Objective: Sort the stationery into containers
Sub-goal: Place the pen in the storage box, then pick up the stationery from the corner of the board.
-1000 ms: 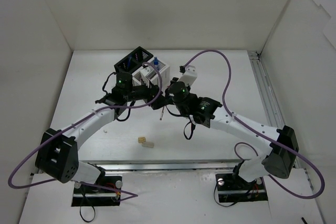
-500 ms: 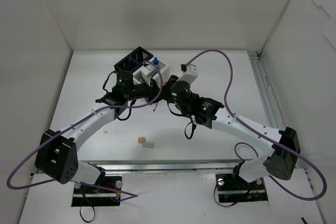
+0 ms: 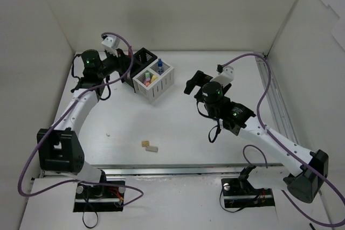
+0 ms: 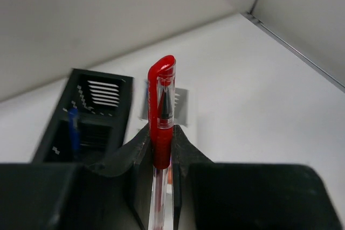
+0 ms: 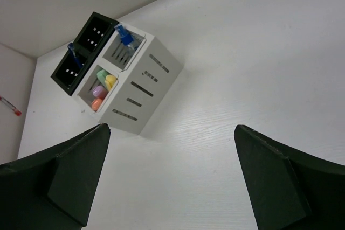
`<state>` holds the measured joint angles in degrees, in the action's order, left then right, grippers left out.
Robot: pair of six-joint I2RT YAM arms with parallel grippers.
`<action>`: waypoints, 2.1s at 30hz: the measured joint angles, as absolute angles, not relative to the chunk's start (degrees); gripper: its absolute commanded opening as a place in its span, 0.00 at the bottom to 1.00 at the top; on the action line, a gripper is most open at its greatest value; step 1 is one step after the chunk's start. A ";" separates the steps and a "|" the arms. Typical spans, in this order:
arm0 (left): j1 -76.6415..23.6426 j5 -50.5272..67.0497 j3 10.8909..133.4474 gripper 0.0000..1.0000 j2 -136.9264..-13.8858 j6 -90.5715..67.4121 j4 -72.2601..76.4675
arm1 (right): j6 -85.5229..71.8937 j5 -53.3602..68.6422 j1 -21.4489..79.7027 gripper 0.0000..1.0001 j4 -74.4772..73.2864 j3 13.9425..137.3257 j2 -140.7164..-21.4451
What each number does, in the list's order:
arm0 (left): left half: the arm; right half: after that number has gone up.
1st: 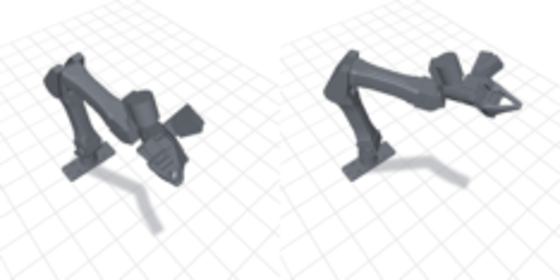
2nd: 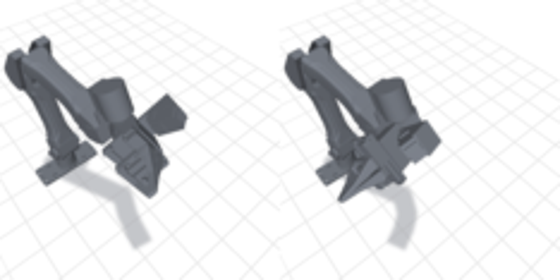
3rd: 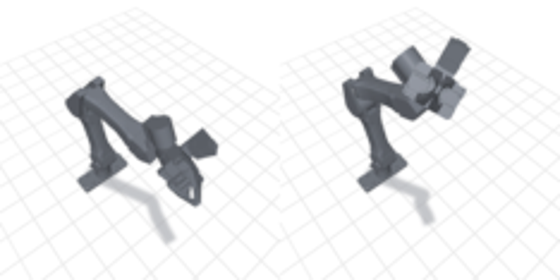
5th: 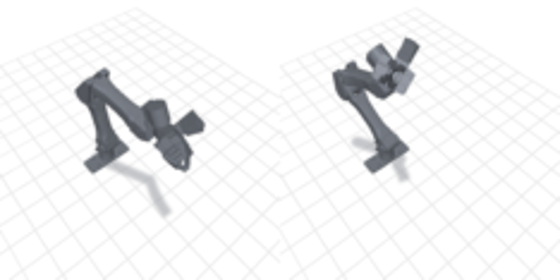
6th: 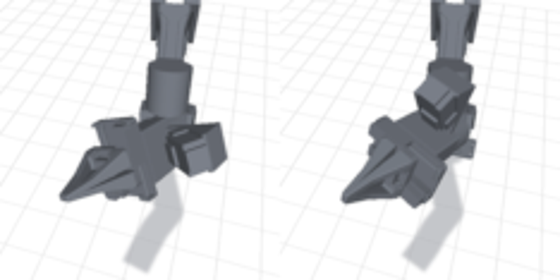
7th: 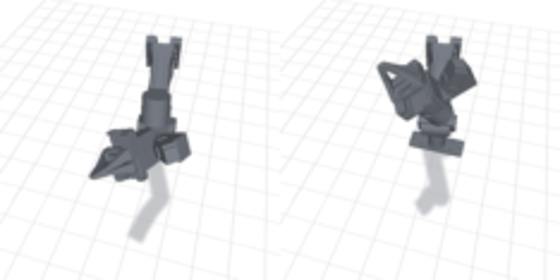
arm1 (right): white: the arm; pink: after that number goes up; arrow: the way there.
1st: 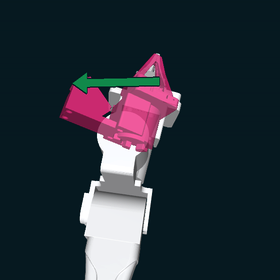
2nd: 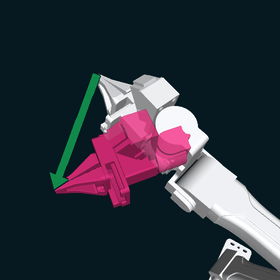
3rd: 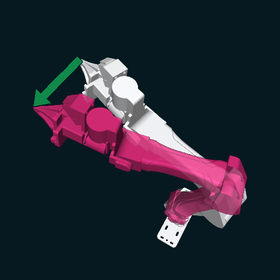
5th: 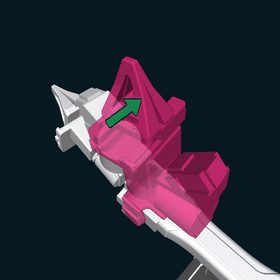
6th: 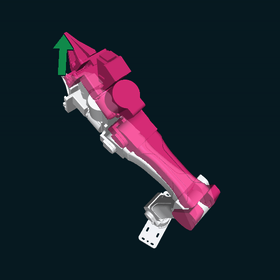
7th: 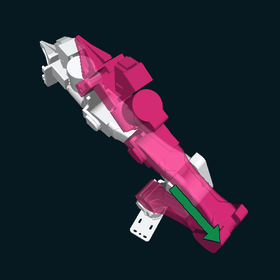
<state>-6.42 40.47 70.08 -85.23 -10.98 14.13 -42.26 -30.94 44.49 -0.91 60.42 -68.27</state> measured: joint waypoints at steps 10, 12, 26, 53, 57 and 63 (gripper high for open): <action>0.51 52.07 91.96 0.00 -115.00 -11.84 25.69 | -36.36 -30.70 40.34 0.98 -2.63 57.95 -69.21; 0.60 52.75 94.74 0.00 -119.07 -12.10 26.06 | -35.70 -29.98 39.16 0.98 -2.83 57.95 -70.30; 0.64 49.47 94.37 0.30 -121.25 -10.50 27.97 | -34.24 -23.59 33.54 0.98 -3.66 58.00 -75.75; -11.09 29.36 65.47 1.00 -77.01 -12.23 4.27 | -25.78 -16.62 34.30 0.98 -4.64 48.34 -62.48; -18.37 19.97 58.04 1.00 -69.73 -15.49 -7.11 | -24.86 -18.06 34.54 0.98 -5.48 47.22 -62.46; -24.32 10.15 44.93 1.00 -66.24 -24.14 -18.50 | -24.53 -19.38 34.54 0.98 -5.96 45.06 -61.30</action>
